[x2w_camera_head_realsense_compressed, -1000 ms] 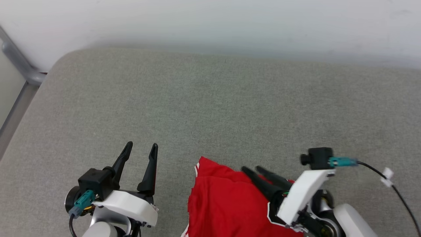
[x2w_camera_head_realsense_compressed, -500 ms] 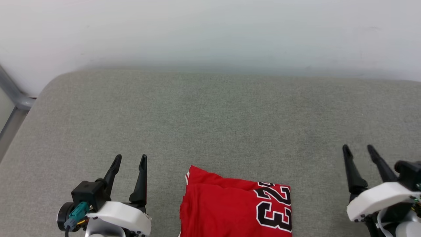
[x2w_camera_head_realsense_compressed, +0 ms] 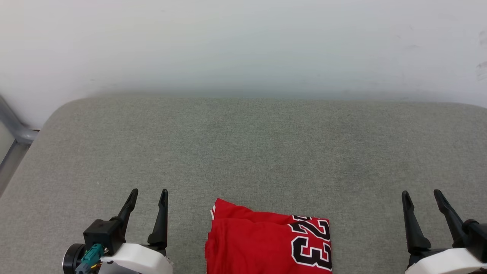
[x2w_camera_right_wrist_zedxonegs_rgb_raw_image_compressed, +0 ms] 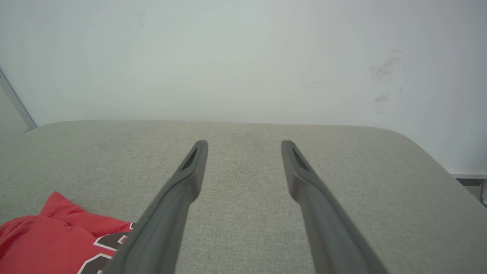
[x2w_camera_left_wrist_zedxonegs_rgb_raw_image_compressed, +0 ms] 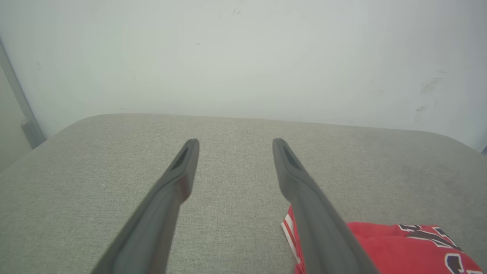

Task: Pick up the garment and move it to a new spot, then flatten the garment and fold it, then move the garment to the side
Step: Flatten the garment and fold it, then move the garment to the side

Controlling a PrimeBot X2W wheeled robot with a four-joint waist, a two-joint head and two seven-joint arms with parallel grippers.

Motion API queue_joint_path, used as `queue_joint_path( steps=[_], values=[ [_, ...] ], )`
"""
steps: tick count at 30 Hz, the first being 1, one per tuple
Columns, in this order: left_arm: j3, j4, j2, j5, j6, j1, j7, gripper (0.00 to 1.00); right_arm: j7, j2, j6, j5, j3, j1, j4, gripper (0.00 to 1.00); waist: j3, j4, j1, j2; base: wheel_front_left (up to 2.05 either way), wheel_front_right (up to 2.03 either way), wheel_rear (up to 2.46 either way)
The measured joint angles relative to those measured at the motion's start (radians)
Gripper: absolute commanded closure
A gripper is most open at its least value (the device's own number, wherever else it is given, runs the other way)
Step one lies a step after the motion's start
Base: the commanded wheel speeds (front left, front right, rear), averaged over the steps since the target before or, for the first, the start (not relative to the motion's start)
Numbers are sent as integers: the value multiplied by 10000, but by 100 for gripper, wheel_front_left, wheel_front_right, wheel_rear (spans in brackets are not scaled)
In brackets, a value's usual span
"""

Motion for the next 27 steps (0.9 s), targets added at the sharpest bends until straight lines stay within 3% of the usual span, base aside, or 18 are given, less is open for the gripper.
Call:
queue_joint_path(
  steps=[17,27],
  values=[
    [115,123,-127,140,-159,48,0,0,777,29,0,359,-228,415,-658,0,12,-57,0,0,0,0,0],
    [205,75,-303,357,-443,-443,-13,0,4029,31,0,1335,-805,432,500,0,523,329,1,0,0,0,0]
  ],
)
